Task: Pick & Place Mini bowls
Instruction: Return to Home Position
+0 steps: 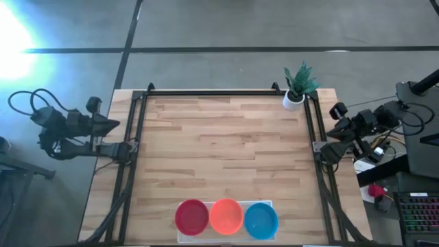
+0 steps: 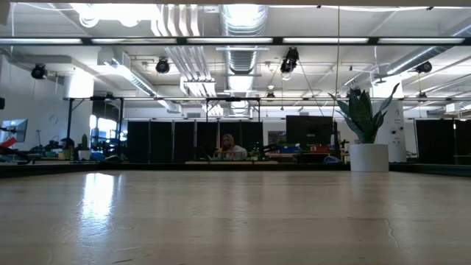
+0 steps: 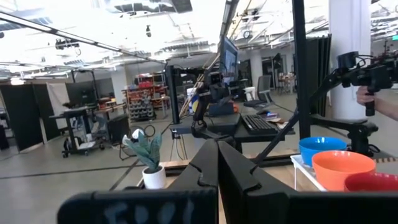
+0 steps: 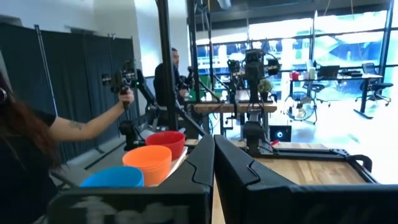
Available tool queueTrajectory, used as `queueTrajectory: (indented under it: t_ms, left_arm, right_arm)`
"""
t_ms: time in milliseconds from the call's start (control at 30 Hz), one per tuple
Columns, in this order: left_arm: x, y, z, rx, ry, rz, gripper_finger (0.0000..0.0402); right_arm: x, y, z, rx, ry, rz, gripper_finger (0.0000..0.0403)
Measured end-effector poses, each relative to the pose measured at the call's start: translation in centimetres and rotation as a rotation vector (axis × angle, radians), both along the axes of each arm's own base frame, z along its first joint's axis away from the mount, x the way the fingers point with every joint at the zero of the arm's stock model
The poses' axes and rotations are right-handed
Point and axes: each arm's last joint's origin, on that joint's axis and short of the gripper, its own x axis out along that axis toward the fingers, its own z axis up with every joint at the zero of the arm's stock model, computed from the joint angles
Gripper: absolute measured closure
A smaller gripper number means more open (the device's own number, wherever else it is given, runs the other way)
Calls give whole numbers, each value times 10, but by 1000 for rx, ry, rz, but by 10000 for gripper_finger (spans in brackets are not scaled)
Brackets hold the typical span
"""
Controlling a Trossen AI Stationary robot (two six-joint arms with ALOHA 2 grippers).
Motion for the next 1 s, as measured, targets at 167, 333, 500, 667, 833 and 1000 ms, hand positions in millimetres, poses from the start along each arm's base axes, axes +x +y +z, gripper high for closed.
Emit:
queueTrajectory:
  t_ms: [167,333,500,667,833,1000]
  left_arm:
    - [0,0,0,-3,0,-1,402]
    - [2,0,-1,-5,-11,-1,401]
    - [10,0,-4,-6,-21,-1,402]
    - [25,-1,-14,12,-19,2,402]
    - [41,-2,-28,16,10,2,402]
    - [55,-2,-43,17,36,2,401]
  right_arm:
    - [-6,-4,-9,12,-18,0,394]
    - [-6,-3,-10,10,-17,10,394]
    - [-5,-3,-12,15,-11,8,394]
    - [-1,0,-15,6,-6,5,394]
    - [8,5,-24,-7,5,4,394]
    - [21,13,-38,-22,22,4,394]
